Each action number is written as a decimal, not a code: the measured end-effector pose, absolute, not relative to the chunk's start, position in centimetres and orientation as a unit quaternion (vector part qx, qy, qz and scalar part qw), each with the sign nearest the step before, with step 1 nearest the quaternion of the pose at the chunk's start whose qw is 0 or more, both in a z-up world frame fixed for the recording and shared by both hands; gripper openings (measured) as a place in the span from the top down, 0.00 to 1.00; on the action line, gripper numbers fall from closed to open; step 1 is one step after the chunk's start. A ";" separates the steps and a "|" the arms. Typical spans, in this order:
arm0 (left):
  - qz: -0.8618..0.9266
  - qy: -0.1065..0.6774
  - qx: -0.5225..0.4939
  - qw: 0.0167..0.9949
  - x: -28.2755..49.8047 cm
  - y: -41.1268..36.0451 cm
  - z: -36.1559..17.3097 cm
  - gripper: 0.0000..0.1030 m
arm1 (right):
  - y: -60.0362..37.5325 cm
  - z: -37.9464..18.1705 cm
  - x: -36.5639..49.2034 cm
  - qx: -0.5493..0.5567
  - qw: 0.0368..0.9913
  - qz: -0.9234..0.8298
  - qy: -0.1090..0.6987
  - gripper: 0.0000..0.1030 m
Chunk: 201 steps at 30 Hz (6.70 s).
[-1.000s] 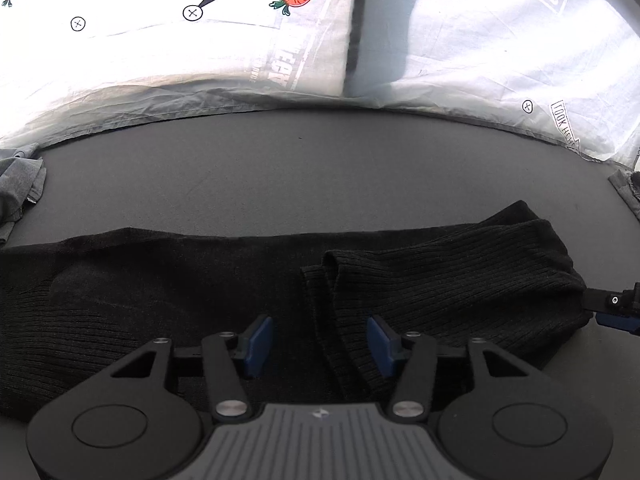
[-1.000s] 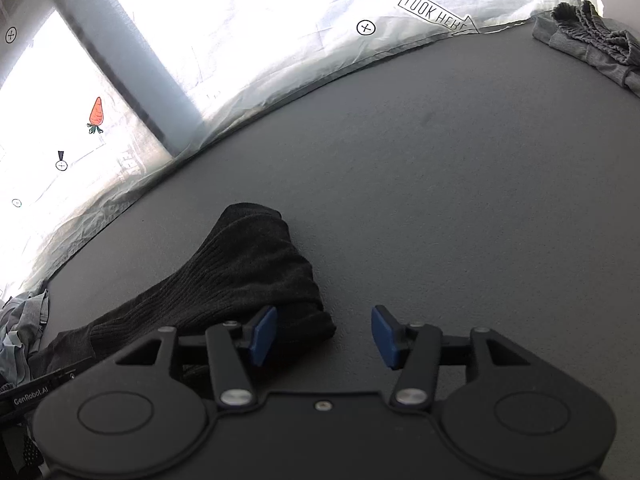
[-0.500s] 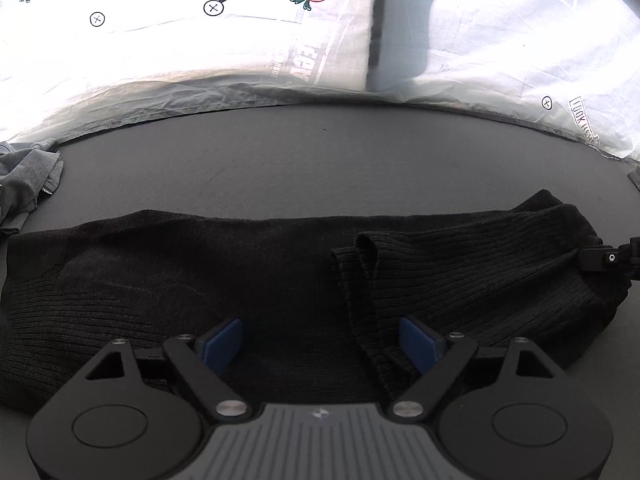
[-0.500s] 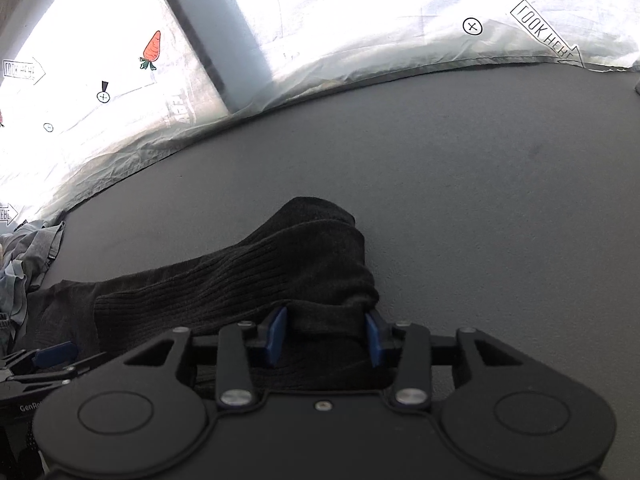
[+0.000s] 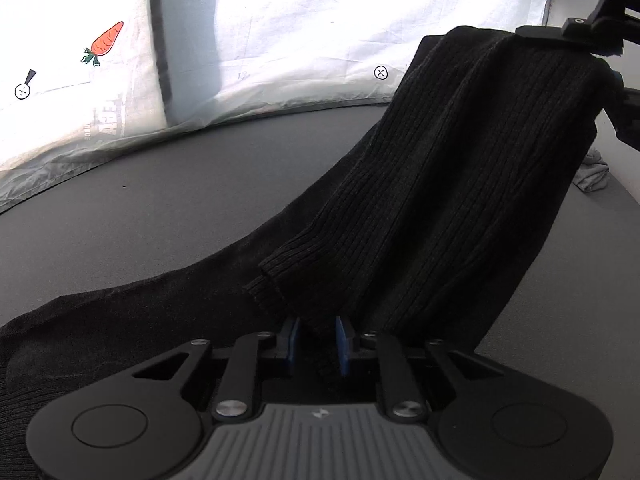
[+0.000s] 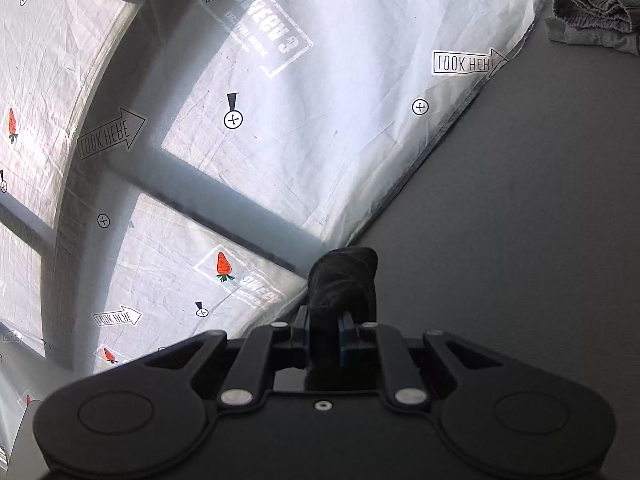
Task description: Fold clothes
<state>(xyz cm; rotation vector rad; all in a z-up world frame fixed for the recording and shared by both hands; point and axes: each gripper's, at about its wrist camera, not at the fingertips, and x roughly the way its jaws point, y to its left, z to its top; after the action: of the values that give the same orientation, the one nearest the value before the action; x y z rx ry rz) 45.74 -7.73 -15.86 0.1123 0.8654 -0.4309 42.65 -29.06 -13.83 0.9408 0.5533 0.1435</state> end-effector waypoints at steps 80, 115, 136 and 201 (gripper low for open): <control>-0.028 0.439 -0.147 0.886 42.2 9.3 -16.6 0.71 | -18.3 -16.5 43.6 0.278 0.830 0.133 0.464 0.88; -0.317 0.310 -0.088 0.892 41.8 -32.1 -3.3 0.73 | -50.4 -2.9 28.8 0.419 0.885 0.038 0.202 0.90; -0.250 0.331 0.025 0.909 67.3 -58.0 -10.7 0.53 | -70.5 -13.7 44.9 0.227 0.895 -0.201 0.328 0.43; -0.069 0.395 -0.144 0.905 67.6 -49.2 -17.7 0.46 | -72.5 -17.1 46.8 0.178 0.876 -0.277 0.352 0.55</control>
<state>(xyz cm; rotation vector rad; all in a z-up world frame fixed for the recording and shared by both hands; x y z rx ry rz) 67.63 -49.15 -17.69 -0.2983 0.8160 -0.1425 46.83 -72.48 -17.09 0.3708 0.7355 -0.5791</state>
